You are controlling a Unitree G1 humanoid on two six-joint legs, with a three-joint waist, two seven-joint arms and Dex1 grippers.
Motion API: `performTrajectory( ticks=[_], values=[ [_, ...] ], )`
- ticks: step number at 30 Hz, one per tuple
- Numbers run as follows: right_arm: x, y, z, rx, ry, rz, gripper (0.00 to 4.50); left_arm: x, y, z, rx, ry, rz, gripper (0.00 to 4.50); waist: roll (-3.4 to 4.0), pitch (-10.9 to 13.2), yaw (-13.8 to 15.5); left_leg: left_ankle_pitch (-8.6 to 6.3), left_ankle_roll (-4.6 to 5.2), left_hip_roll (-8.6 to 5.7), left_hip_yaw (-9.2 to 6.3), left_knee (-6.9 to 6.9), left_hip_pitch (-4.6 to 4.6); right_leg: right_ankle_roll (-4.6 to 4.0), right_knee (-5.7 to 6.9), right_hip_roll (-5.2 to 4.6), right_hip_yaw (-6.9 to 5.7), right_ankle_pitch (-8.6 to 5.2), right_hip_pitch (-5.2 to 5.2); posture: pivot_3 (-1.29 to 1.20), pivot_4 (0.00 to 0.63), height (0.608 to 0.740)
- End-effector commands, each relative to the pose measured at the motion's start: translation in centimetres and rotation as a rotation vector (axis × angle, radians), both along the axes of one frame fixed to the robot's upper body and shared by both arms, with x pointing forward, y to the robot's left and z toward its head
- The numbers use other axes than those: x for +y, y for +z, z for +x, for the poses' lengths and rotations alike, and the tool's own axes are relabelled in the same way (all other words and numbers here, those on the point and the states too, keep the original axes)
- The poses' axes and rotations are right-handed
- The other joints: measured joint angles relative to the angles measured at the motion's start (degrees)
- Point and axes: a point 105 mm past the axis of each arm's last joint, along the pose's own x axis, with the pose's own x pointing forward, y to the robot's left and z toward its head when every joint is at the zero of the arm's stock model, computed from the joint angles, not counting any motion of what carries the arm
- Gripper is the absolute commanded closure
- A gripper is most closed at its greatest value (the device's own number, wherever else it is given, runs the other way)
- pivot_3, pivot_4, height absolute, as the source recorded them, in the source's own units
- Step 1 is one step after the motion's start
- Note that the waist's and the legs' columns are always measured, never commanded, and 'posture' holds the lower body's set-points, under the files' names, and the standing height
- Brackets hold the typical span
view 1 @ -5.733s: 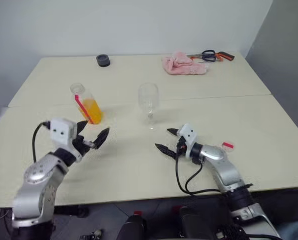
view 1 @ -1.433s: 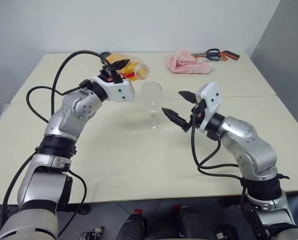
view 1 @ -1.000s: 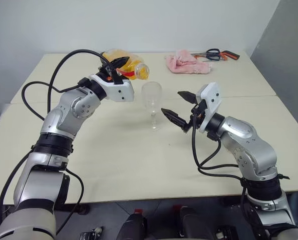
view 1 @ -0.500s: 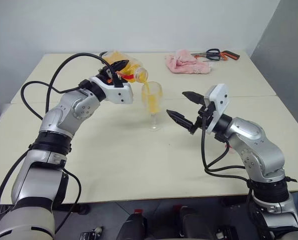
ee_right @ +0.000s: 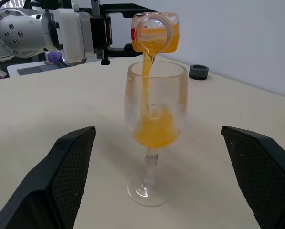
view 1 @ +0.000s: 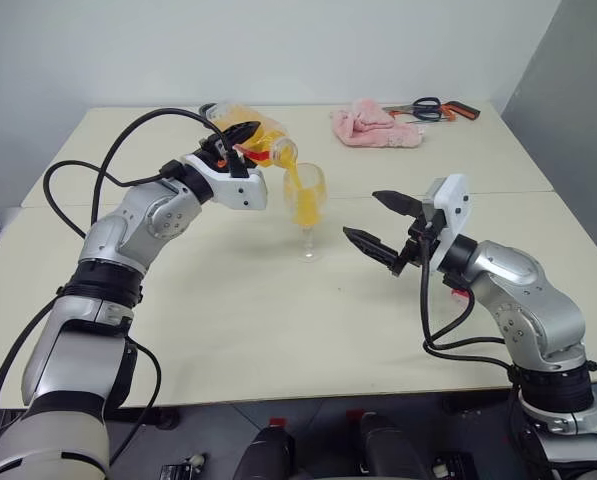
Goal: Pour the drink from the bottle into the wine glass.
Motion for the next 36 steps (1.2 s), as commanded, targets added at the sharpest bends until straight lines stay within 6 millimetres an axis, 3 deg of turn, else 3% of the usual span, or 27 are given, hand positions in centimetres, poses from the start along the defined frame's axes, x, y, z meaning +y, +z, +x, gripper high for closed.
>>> performTrajectory(
  ticks=[1, 36],
  values=[
    [0.18, 1.42, -1.07, -0.058, 0.031, 0.016, 0.00, -0.01, 2.72, -0.41, -0.093, -0.014, -0.011, 2.86, 0.00, 0.0, 0.0, 0.00, 0.00, 0.00, 0.00, 0.00, 0.00, 0.00, 0.00, 0.00, 0.01, 0.00, 0.00, 0.00, 0.150, 0.740],
    [0.71, 0.72, -1.84, -0.024, 0.057, 0.022, 0.00, -0.61, 3.24, -0.24, -0.112, -0.024, 0.003, 2.86, -0.01, 0.0, 0.0, 0.00, 0.00, -0.01, 0.00, 0.04, -0.01, 0.00, 0.03, 0.00, 0.00, 0.00, 0.00, 0.00, 0.150, 0.740]
  ],
)
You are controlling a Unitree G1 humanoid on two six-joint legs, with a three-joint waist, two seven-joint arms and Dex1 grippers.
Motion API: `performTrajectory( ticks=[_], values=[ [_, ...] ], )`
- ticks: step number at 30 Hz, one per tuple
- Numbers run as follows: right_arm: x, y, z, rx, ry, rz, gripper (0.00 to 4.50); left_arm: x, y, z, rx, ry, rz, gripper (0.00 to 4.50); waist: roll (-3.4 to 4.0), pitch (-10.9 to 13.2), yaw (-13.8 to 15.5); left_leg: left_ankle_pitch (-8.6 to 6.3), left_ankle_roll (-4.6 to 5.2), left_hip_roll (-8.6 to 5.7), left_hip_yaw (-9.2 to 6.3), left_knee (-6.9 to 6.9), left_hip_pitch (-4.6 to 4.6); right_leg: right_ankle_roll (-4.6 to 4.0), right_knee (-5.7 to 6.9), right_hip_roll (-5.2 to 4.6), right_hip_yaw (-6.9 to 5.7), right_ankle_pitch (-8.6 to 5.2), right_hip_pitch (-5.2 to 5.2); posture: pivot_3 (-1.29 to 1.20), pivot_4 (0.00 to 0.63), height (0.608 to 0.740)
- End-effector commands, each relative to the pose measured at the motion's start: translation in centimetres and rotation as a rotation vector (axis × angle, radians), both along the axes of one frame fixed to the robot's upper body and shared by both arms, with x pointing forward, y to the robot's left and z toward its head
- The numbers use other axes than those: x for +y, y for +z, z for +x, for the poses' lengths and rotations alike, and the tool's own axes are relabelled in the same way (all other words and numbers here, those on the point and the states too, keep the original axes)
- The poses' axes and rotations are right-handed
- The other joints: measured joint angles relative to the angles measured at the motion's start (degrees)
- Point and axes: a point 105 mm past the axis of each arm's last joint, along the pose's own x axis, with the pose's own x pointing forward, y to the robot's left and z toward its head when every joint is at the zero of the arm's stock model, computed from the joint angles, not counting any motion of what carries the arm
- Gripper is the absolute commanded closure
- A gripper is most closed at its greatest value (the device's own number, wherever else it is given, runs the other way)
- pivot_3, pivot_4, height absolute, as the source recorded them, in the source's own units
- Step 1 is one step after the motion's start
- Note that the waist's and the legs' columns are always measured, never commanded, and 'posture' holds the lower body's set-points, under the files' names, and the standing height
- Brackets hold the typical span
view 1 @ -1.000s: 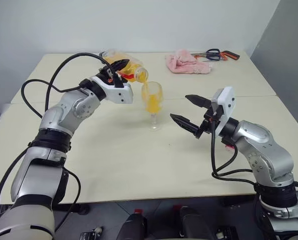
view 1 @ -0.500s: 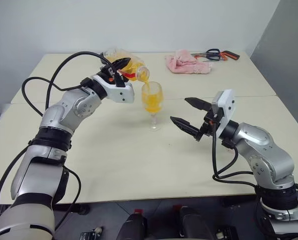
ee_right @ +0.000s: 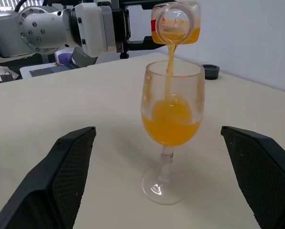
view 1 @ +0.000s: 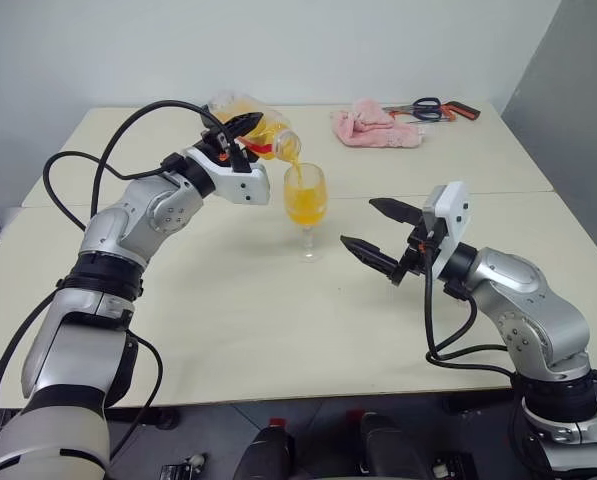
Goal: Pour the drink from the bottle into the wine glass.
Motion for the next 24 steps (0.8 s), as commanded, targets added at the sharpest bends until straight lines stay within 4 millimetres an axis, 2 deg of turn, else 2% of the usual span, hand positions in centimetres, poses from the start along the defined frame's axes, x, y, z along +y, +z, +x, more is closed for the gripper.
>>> performTrajectory(
  ticks=[1, 17, 24],
  values=[
    [0.38, 1.04, -0.83, -0.044, 0.026, 0.015, 0.00, -0.13, 2.30, -0.30, -0.068, -0.009, -0.007, 2.86, 0.00, 0.0, 0.0, 0.00, 0.00, 0.00, 0.00, 0.00, 0.00, 0.00, 0.00, 0.00, 0.00, 0.00, 0.00, 0.00, 0.150, 0.740],
    [0.54, 0.91, -0.98, -0.040, 0.036, 0.015, 0.00, -0.11, 1.89, -0.24, -0.050, -0.008, -0.020, 2.86, 0.00, 0.0, 0.0, 0.00, 0.00, 0.00, 0.00, 0.02, 0.00, 0.00, 0.01, 0.00, 0.00, 0.00, 0.00, 0.00, 0.150, 0.740],
    [0.77, 0.94, -1.01, -0.042, 0.038, 0.027, 0.00, -0.30, 1.49, -0.07, 0.008, -0.007, -0.095, 2.86, 0.00, 0.0, 0.0, 0.00, 0.00, -0.01, 0.00, 0.04, 0.00, 0.00, 0.02, 0.02, 0.00, 0.00, 0.01, 0.00, 0.150, 0.740]
  ],
)
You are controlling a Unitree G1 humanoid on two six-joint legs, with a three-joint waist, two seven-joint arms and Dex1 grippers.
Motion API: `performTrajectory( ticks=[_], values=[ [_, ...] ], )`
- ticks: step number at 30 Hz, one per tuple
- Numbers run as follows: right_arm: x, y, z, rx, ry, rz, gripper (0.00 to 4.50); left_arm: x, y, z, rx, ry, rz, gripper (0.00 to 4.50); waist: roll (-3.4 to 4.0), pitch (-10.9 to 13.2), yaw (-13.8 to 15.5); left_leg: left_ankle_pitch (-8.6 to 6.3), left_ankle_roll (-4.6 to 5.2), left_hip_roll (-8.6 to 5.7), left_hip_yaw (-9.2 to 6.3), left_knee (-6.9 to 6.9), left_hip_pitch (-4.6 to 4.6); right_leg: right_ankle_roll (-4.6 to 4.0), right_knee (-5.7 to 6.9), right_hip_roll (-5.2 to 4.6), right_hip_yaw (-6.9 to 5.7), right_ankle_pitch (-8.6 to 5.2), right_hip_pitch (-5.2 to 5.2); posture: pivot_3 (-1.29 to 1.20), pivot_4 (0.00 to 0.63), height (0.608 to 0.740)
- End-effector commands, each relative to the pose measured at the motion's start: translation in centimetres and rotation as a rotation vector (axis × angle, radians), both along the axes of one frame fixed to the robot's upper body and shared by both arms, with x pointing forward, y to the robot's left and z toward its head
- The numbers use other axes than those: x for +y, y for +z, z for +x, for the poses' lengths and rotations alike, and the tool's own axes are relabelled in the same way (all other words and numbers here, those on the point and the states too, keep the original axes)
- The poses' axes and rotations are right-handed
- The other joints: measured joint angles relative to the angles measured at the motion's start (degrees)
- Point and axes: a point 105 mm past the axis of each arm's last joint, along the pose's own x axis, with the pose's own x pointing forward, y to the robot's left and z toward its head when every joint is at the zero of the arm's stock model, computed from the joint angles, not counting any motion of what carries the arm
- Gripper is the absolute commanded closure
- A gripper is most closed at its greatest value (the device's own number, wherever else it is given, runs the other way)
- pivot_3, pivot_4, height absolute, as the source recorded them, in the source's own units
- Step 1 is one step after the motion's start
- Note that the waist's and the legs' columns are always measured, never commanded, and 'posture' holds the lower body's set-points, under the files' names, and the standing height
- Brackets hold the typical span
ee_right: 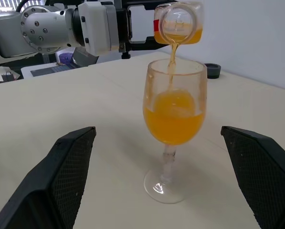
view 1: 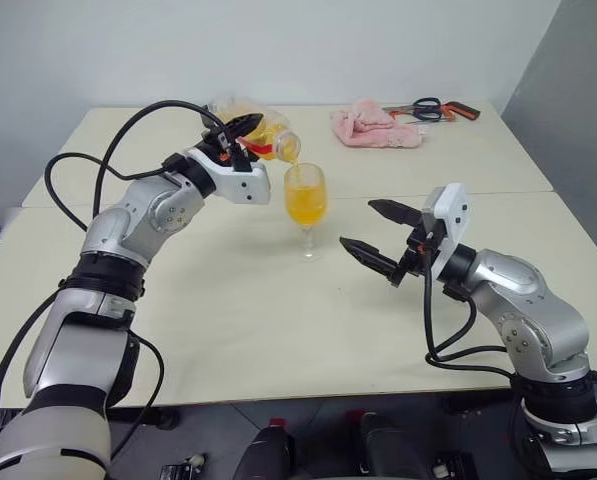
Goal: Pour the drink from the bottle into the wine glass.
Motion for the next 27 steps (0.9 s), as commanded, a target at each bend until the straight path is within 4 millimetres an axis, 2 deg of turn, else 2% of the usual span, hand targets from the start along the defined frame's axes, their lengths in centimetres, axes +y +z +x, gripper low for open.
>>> performTrajectory(
  ticks=[1, 5, 10, 17, 21, 27],
  values=[
    [0.7, 1.1, -1.0, -0.050, 0.035, 0.023, 0.00, -0.1, 1.8, -0.3, -0.017, -0.011, -0.096, 2.86, 0.00, 0.0, 0.0, 0.00, 0.00, 0.00, 0.01, 0.00, 0.00, 0.00, 0.00, 0.00, 0.00, 0.00, 0.00, 0.00, 0.150, 0.740],
    [0.9, 1.3, -0.9, -0.059, 0.035, 0.031, 0.00, 0.5, 2.2, 0.0, 0.054, 0.012, -0.254, 2.86, 0.00, 0.0, 0.0, 0.00, 0.00, 0.01, -0.01, 0.04, -0.02, 0.00, 0.02, 0.00, 0.00, 0.00, 0.00, 0.00, 0.150, 0.740],
    [0.9, 1.6, -0.7, -0.075, 0.032, 0.036, 0.00, 0.8, 2.6, 0.0, 0.106, 0.018, -0.369, 2.86, 0.00, 0.0, 0.0, 0.00, -0.01, 0.01, -0.03, 0.07, -0.04, 0.00, 0.02, 0.00, -0.01, 0.00, -0.01, 0.00, 0.150, 0.740],
    [1.4, 1.9, -1.5, -0.075, 0.092, 0.018, 0.00, 2.7, 2.9, 0.4, 0.258, 0.052, -0.754, 2.86, 0.00, 0.0, -0.1, 0.00, -0.01, 0.01, -0.08, 0.27, -0.13, 0.01, 0.05, 0.00, -0.05, 0.01, -0.01, 0.00, 0.150, 0.740],
    [2.4, 2.0, -2.6, -0.072, 0.182, -0.042, 0.00, 4.9, 1.9, 0.0, 0.350, 0.096, -0.950, 2.86, 0.00, 0.0, -0.3, -0.01, 0.00, 0.06, -0.07, 0.65, -0.29, 0.04, 0.10, 0.01, -0.06, 0.03, -0.02, 0.00, 0.150, 0.740],
    [3.4, 1.4, -3.6, -0.049, 0.274, -0.144, 0.00, 7.8, -0.9, -1.7, 0.482, 0.153, -1.194, 2.86, -0.01, 0.0, -0.1, -0.01, 0.00, 0.03, -0.13, 0.76, -0.33, 0.17, 0.07, 0.01, -0.07, 0.11, 0.01, 0.00, 0.150, 0.740]
  ],
)
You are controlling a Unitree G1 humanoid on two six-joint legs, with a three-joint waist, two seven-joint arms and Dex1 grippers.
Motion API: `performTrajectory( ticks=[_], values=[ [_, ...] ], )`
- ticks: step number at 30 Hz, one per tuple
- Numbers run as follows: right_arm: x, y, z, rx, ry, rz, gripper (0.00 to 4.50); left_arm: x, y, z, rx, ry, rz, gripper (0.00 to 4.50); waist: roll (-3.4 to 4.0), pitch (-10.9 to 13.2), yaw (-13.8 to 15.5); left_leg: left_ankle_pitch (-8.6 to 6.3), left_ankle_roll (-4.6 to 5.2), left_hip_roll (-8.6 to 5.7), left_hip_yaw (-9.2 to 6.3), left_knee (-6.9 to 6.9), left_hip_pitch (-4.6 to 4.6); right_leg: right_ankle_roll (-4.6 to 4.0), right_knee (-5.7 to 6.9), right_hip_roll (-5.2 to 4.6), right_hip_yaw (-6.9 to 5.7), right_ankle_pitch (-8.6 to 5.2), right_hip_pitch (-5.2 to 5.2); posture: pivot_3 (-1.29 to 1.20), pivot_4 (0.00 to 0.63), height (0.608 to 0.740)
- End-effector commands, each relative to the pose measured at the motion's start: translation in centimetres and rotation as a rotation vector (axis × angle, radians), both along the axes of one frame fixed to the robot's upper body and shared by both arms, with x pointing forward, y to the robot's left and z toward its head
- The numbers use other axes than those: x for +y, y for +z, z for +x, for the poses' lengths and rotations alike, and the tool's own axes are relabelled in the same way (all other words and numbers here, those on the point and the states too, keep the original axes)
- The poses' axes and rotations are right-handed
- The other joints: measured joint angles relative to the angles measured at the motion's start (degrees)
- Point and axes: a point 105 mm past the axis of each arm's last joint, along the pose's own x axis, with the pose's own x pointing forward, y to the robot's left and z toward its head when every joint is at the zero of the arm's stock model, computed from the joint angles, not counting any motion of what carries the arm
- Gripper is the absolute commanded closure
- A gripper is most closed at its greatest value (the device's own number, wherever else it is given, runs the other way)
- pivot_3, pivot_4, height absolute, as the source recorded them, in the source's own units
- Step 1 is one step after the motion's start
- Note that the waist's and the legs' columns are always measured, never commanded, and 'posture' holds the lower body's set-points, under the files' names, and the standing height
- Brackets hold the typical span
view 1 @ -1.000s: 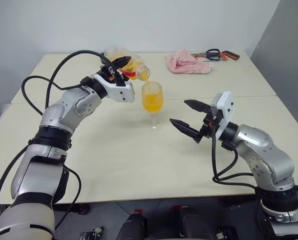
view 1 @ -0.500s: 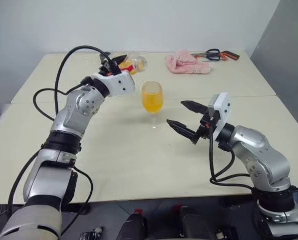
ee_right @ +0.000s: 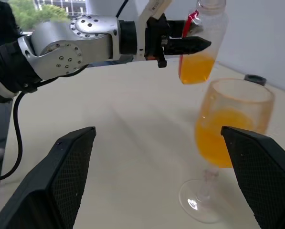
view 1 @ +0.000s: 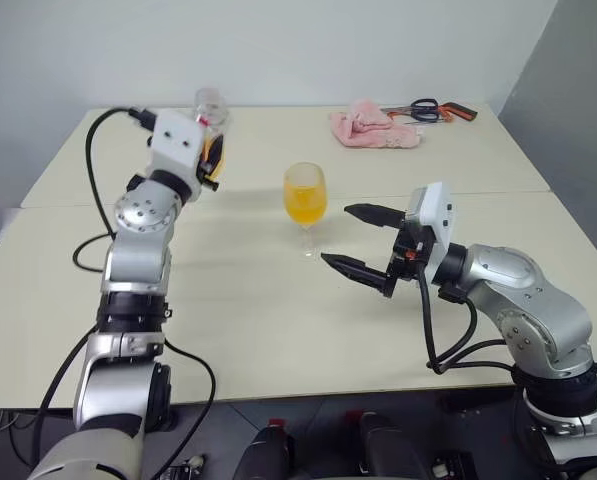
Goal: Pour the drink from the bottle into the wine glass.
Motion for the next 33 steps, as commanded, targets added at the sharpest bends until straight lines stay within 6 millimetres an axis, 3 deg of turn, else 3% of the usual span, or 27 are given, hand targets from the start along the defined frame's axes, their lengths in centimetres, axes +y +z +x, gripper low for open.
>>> performTrajectory(
  ticks=[1, 12, 21, 29, 33],
  values=[
    [0.8, 0.2, -1.2, -0.014, 0.066, -0.057, 0.00, 1.4, 0.9, -1.7, -0.010, 0.017, -0.154, 2.86, -0.01, 0.0, 0.2, 0.00, 0.00, 0.00, -0.01, 0.02, -0.02, 0.01, 0.00, 0.00, 0.00, 0.01, 0.00, 0.00, 0.150, 0.740],
    [1.6, -1.6, -0.2, 0.014, 0.055, -0.147, 0.00, 3.5, -4.7, -4.4, 0.142, 0.020, -0.387, 2.86, -0.04, 0.0, 0.4, 0.00, 0.00, 0.00, 0.01, 0.06, -0.04, 0.03, -0.06, -0.05, 0.02, 0.08, 0.00, 0.00, 0.150, 0.740],
    [2.2, -1.5, -0.3, 0.011, 0.075, -0.150, 0.00, 3.1, -7.1, -4.1, 0.173, 0.010, -0.320, 2.86, -0.07, 0.0, 0.5, 0.00, 0.00, 0.00, 0.04, 0.06, -0.04, 0.03, -0.08, -0.06, 0.03, 0.10, 0.01, 0.00, 0.150, 0.740],
    [2.0, -2.0, -0.7, 0.034, 0.100, -0.168, 0.00, 2.7, -7.2, -4.3, 0.154, -0.007, -0.356, 0.18, -0.07, 0.0, 0.5, -0.01, 0.00, 0.01, 0.03, 0.05, -0.04, 0.02, -0.08, -0.06, 0.03, 0.10, 0.01, 0.00, 0.150, 0.740],
    [1.8, -2.1, -0.7, 0.041, 0.101, -0.172, 0.00, 2.7, -6.9, -4.7, 0.138, -0.011, -0.322, 0.04, -0.07, 0.0, 0.5, -0.01, 0.01, 0.02, 0.03, 0.05, -0.03, 0.02, -0.08, -0.06, 0.02, 0.10, 0.01, 0.00, 0.150, 0.740]
  ],
)
